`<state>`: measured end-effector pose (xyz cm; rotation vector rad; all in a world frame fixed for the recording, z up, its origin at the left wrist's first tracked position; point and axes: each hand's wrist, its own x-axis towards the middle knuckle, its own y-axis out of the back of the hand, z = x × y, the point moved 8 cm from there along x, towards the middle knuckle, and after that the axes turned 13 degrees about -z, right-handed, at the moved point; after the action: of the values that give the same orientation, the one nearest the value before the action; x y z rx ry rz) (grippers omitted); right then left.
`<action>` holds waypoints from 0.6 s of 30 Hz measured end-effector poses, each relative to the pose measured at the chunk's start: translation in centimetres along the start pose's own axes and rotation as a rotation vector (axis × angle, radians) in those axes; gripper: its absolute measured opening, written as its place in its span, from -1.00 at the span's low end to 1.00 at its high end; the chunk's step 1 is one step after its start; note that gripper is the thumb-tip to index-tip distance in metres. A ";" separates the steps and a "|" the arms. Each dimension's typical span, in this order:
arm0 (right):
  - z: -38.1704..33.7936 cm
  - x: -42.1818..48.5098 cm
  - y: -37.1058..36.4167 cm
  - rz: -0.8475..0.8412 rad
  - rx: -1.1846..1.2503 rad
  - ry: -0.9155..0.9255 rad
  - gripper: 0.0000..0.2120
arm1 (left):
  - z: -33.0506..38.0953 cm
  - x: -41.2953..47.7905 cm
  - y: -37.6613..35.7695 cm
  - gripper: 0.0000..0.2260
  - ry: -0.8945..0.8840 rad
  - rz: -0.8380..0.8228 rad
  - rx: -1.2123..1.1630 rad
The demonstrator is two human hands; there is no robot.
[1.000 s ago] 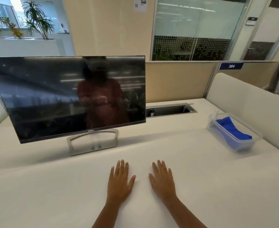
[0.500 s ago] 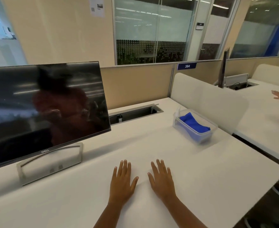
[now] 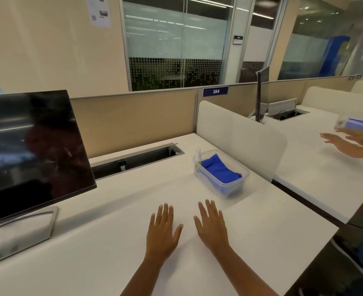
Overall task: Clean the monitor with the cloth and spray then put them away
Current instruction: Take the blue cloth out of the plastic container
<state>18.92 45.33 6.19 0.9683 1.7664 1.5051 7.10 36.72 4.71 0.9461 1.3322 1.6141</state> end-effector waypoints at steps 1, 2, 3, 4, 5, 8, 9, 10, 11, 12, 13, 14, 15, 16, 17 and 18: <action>0.8 0.2 0.1 -0.028 0.033 0.000 -0.19 | 0.7 0.9 -0.4 -0.07 -0.013 0.009 -0.016; 1.4 0.6 0.3 -0.039 0.049 -0.006 -0.21 | 1.1 1.8 -0.9 0.00 -0.006 -0.054 -0.064; 2.1 1.1 0.7 -0.020 0.053 -0.004 -0.21 | 1.6 2.7 -1.2 0.06 0.001 -0.106 -0.079; 2.7 1.6 1.2 -0.006 0.047 -0.008 -0.22 | 2.2 3.5 -1.3 0.09 0.006 -0.124 -0.072; 3.4 2.0 1.6 0.017 0.030 -0.005 -0.22 | 2.9 4.2 -1.2 0.09 0.014 -0.135 -0.070; 5.5 3.4 2.5 0.046 0.002 0.000 -0.21 | 4.7 6.5 -1.6 -0.27 0.006 -0.148 -0.081; 6.2 3.8 2.9 0.077 -0.001 0.000 -0.21 | 5.3 7.2 -1.9 -0.36 0.007 -0.167 -0.080; 6.9 4.3 3.2 0.089 0.010 0.003 -0.21 | 5.8 8.0 -2.1 -0.39 0.003 -0.183 -0.086; 7.5 4.8 3.6 0.105 0.026 0.007 -0.21 | 6.3 8.7 -2.2 -0.39 -0.002 -0.186 -0.097; 7.9 5.1 3.9 0.114 0.032 0.017 -0.21 | 6.8 9.3 -2.2 -0.39 -0.005 -0.183 -0.110; 8.4 5.3 4.0 0.134 0.041 0.035 -0.23 | 7.3 9.9 -2.2 -0.38 -0.006 -0.181 -0.122; 8.9 5.6 4.2 0.129 0.064 0.048 -0.27 | 7.8 10.5 -2.2 -0.38 -0.004 -0.177 -0.134; 9.4 6.0 4.2 0.118 0.093 0.059 -0.38 | 8.3 11.1 -2.1 -0.38 -0.001 -0.172 -0.148; 9.8 6.3 4.4 0.106 0.124 0.070 -0.57 | 8.7 11.7 -2.1 -0.38 0.002 -0.170 -0.159; 10.3 6.6 4.7 0.146 0.139 0.101 -0.73 | 9.1 12.2 -2.1 -0.38 0.007 -0.168 -0.167; 10.7 7.0 4.9 0.168 0.158 0.124 -0.69 | 9.5 12.7 -2.1 -0.38 0.011 -0.167 -0.178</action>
<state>24.72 57.36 9.29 1.1491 1.9578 1.5760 11.19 52.22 4.73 0.7016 1.2178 1.5812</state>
